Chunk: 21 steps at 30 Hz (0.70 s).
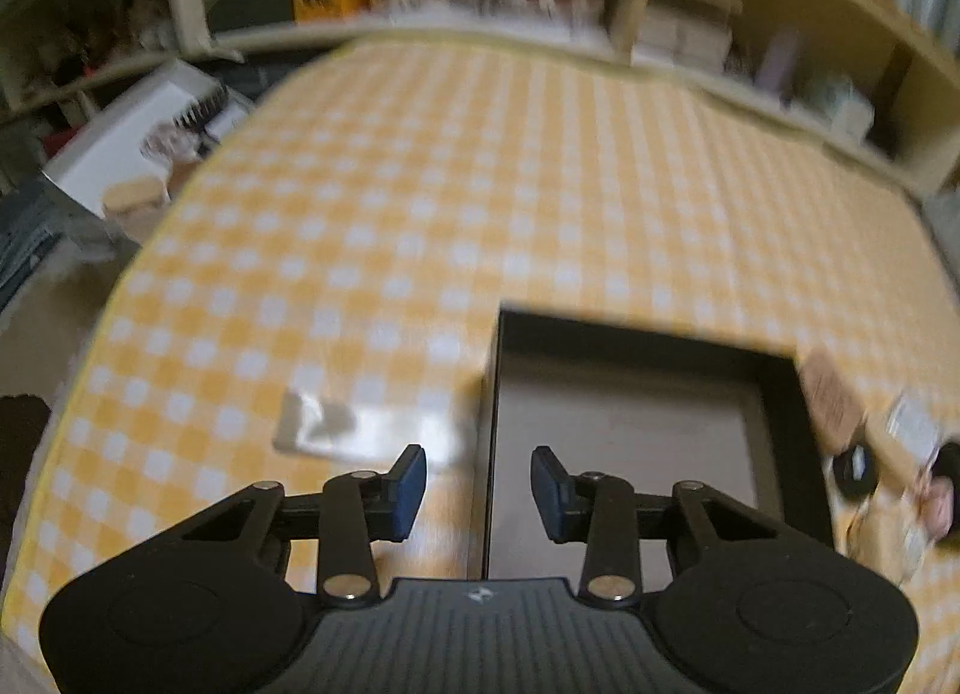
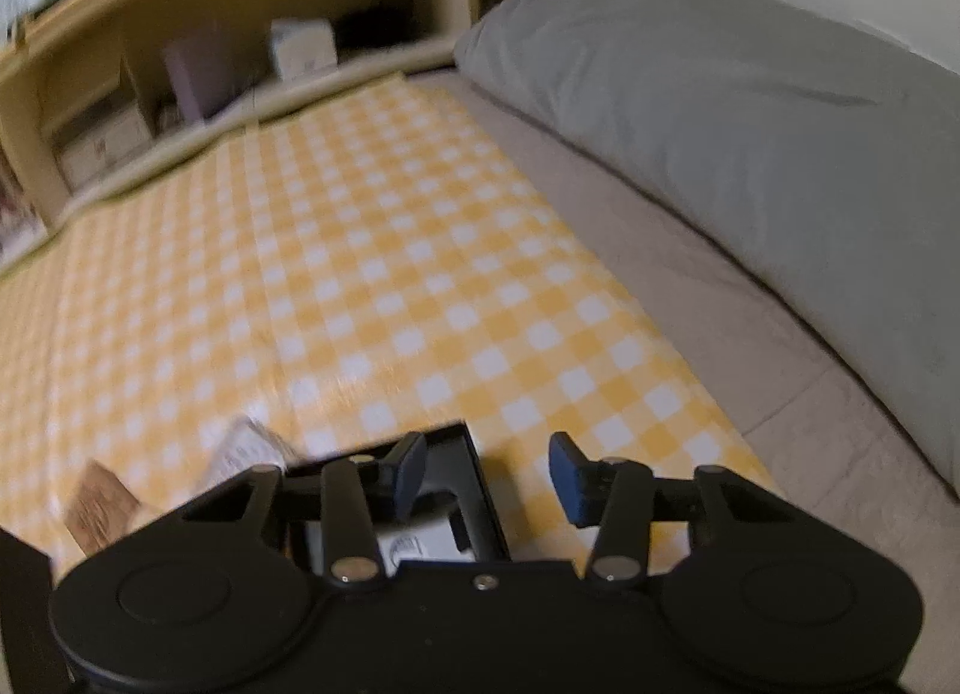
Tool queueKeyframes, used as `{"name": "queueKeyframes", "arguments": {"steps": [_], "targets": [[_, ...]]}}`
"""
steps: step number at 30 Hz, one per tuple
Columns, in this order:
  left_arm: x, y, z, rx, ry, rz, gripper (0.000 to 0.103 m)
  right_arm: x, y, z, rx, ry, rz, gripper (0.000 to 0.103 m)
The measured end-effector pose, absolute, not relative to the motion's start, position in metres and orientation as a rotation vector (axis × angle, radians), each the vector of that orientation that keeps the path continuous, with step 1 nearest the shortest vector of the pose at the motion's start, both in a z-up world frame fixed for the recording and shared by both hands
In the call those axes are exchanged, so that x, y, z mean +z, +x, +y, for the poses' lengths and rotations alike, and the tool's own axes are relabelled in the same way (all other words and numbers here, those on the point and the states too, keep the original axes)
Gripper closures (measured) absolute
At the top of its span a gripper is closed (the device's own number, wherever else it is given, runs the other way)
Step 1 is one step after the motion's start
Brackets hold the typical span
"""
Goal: Organize rigid objects
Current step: 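Grasp the small black box with the right gripper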
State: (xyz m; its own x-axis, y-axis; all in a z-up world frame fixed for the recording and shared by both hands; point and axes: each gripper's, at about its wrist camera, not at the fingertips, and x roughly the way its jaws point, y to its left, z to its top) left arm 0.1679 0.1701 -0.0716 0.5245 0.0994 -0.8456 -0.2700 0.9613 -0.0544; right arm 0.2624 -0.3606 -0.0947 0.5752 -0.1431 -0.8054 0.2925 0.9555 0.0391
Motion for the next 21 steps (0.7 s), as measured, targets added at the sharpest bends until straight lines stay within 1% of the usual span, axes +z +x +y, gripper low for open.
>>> {"name": "queueKeyframes", "arguments": {"steps": [4,6,8,10,11,13,16,17,18,21], "targets": [[-0.086,0.169,0.166,0.220,-0.154,1.092,0.063,-0.105,0.267,-0.354,-0.249,0.096,0.994,0.061],[-0.088,0.169,0.166,0.215,-0.155,1.108,0.063,-0.109,0.269,-0.351,-0.243,0.068,1.022,0.066],[-0.092,0.169,0.166,0.212,-0.152,1.121,0.064,-0.111,0.270,-0.352,-0.238,0.064,1.042,0.069],[-0.097,0.172,0.165,0.221,-0.132,1.138,0.075,-0.113,0.270,-0.353,-0.249,0.062,1.051,0.071],[-0.099,0.173,0.166,0.224,-0.118,1.149,0.078,-0.113,0.270,-0.354,-0.255,0.063,1.054,0.074],[-0.102,0.175,0.166,0.222,-0.110,1.154,0.079,-0.114,0.271,-0.355,-0.262,0.069,1.065,0.077],[-0.102,0.177,0.166,0.214,-0.109,1.151,0.091,-0.117,0.272,-0.352,-0.250,0.066,1.090,0.085],[-0.101,0.177,0.166,0.216,-0.106,1.148,0.097,-0.118,0.272,-0.350,-0.245,0.055,1.097,0.089],[-0.100,0.178,0.166,0.221,-0.102,1.145,0.100,-0.118,0.273,-0.347,-0.242,0.043,1.102,0.092],[-0.099,0.181,0.168,0.227,-0.104,1.143,0.100,-0.120,0.276,-0.341,-0.243,0.009,1.142,0.099]]}}
